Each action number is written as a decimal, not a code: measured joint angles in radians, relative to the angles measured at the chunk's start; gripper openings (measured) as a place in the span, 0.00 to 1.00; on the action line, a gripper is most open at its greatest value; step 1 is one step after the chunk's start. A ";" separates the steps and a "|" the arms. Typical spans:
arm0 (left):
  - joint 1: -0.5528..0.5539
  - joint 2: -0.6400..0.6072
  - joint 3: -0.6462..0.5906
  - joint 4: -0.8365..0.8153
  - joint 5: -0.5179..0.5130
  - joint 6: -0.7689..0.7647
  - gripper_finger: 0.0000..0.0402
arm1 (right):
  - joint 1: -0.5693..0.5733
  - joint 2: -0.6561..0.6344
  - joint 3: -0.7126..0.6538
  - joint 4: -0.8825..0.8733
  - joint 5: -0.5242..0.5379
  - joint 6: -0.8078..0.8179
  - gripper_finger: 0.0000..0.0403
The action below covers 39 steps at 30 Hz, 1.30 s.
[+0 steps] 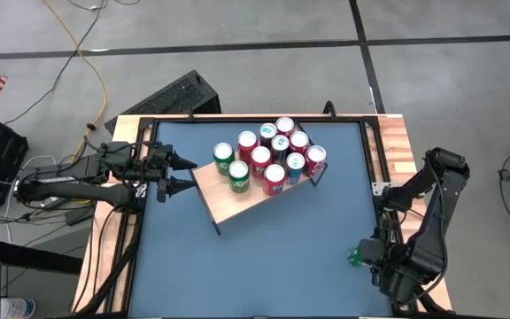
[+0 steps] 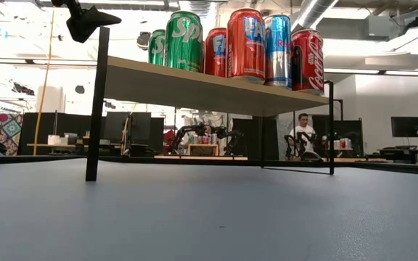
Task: Place canned beverage on shelf
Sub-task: Put the green soda can on the shelf aligned with the other green soda cans
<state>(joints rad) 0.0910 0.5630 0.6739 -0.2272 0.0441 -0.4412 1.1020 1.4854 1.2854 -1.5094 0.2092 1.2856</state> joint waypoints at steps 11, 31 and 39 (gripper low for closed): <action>0.000 0.000 0.000 0.000 -0.004 -0.011 0.85 | -0.003 0.007 0.001 0.031 0.002 -0.004 0.77; 0.000 0.000 0.000 0.000 -0.004 -0.026 0.85 | -0.016 0.006 -0.118 0.154 -0.076 -0.079 0.76; 0.000 0.015 0.000 -0.002 -0.003 -0.026 0.85 | -0.073 0.006 -0.118 0.168 -0.077 -0.217 0.75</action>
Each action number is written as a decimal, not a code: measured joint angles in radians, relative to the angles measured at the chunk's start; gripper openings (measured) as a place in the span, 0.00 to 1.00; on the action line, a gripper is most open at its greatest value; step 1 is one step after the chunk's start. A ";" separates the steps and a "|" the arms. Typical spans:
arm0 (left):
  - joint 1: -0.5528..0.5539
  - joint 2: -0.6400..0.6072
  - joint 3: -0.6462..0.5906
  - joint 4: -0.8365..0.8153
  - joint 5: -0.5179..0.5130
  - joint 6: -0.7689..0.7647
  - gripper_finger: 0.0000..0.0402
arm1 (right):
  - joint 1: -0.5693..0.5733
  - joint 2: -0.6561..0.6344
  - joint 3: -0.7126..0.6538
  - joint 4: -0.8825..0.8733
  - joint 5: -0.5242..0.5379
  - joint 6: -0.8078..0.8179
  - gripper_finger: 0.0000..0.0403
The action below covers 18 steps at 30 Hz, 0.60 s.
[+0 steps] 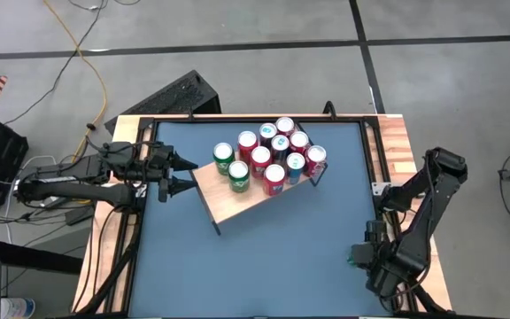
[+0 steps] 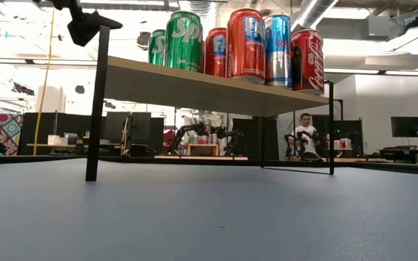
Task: Place canned beverage on shelf
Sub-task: Put the green soda can on the shelf aligned with the other green soda cans
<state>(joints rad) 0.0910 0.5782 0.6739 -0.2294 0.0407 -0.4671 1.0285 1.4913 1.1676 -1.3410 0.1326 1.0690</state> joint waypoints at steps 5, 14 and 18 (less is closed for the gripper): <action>0.000 0.021 0.000 -0.009 0.001 0.000 0.85 | -0.041 0.000 0.001 0.018 0.002 -0.080 0.75; 0.000 0.057 0.000 -0.013 0.006 -0.026 0.85 | -0.084 -0.001 0.002 0.056 0.057 -0.128 0.71; 0.000 0.057 0.000 -0.012 0.006 -0.028 0.85 | -0.091 -0.001 0.002 0.071 0.057 -0.125 0.65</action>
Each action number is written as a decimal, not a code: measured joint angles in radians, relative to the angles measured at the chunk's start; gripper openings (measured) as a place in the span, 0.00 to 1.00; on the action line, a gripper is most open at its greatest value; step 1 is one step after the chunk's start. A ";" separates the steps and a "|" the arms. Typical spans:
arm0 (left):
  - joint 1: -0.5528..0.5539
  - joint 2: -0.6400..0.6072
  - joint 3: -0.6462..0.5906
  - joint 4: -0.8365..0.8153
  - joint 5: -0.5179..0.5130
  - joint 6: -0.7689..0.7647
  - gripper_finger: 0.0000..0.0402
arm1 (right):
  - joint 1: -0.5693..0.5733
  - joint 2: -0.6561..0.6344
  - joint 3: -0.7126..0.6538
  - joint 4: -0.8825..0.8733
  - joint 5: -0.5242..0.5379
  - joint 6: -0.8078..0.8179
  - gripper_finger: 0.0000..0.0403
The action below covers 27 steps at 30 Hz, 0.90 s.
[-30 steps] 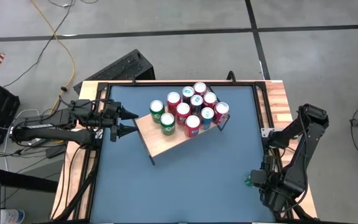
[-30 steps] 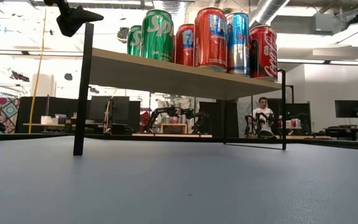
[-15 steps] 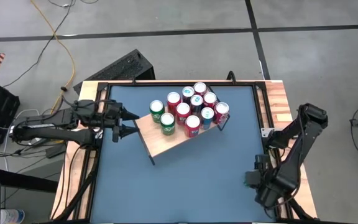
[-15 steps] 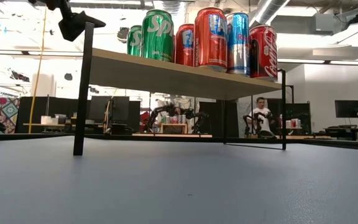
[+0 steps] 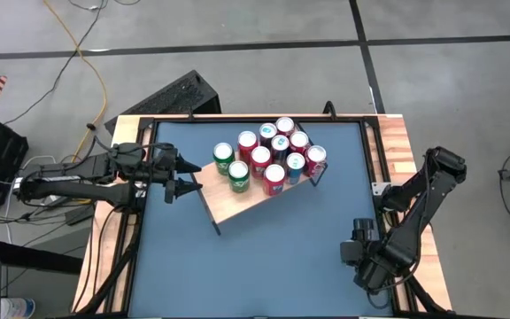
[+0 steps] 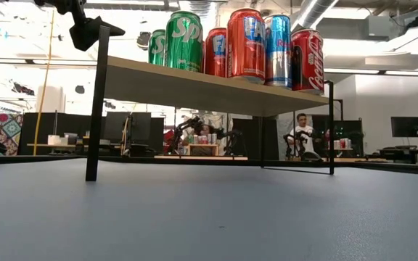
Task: Place canned beverage on shelf
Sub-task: Put the green soda can on the shelf aligned with the other green soda cans
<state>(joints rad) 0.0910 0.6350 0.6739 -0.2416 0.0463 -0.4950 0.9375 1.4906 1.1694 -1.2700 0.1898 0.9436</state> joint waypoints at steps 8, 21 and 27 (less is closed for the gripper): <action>0.000 0.000 0.000 0.000 0.000 0.000 0.85 | 0.000 0.001 -0.002 0.019 0.037 0.043 0.62; 0.000 0.000 0.000 0.000 0.000 -0.025 0.85 | -0.060 0.003 0.005 0.104 0.222 0.033 0.62; 0.000 0.000 0.000 0.000 0.000 -0.025 0.85 | -0.146 0.003 0.090 0.117 0.305 -0.119 0.62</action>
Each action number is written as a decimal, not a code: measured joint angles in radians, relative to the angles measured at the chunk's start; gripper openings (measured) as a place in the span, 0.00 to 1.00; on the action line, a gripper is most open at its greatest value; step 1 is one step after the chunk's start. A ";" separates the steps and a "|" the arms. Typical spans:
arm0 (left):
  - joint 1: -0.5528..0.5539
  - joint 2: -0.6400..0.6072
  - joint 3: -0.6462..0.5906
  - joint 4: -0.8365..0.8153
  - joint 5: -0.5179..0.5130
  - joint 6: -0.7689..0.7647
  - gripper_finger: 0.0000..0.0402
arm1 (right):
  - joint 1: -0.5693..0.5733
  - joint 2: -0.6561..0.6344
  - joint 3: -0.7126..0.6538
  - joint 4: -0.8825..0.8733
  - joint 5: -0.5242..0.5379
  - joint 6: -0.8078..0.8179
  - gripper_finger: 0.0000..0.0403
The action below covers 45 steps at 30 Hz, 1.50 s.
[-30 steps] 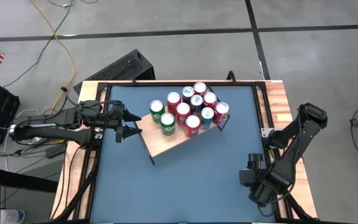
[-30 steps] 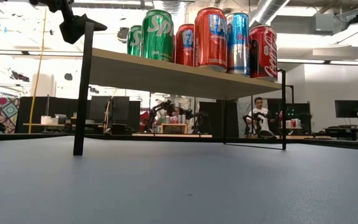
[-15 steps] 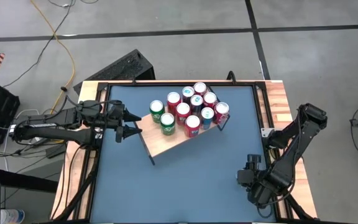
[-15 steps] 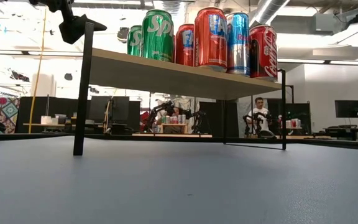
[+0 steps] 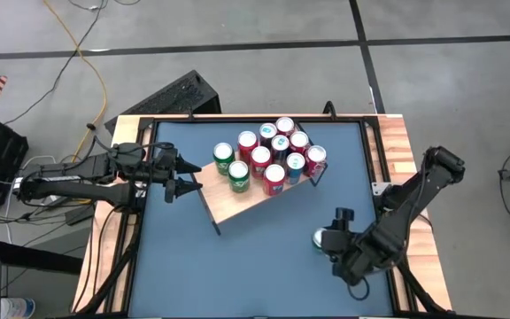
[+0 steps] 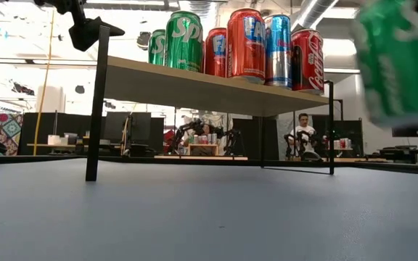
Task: Place canned beverage on shelf
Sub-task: Put the green soda can on the shelf aligned with the other green soda cans
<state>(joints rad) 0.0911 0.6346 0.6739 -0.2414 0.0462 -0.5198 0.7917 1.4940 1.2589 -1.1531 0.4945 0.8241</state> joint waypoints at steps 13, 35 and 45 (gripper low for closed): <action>0.000 0.000 0.000 0.000 0.000 0.020 0.85 | -0.288 -0.001 0.235 0.229 0.005 -0.548 0.62; 0.000 -0.001 0.000 -0.010 0.027 0.021 0.85 | -0.498 0.205 0.494 0.400 -0.179 -1.000 0.62; 0.000 -0.001 0.000 -0.015 0.036 0.022 0.85 | -0.559 0.312 0.639 0.225 -0.203 -1.058 0.62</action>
<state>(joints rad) 0.0910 0.6338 0.6739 -0.2560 0.0825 -0.4981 0.2327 1.8057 1.8976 -0.9277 0.2914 -0.2341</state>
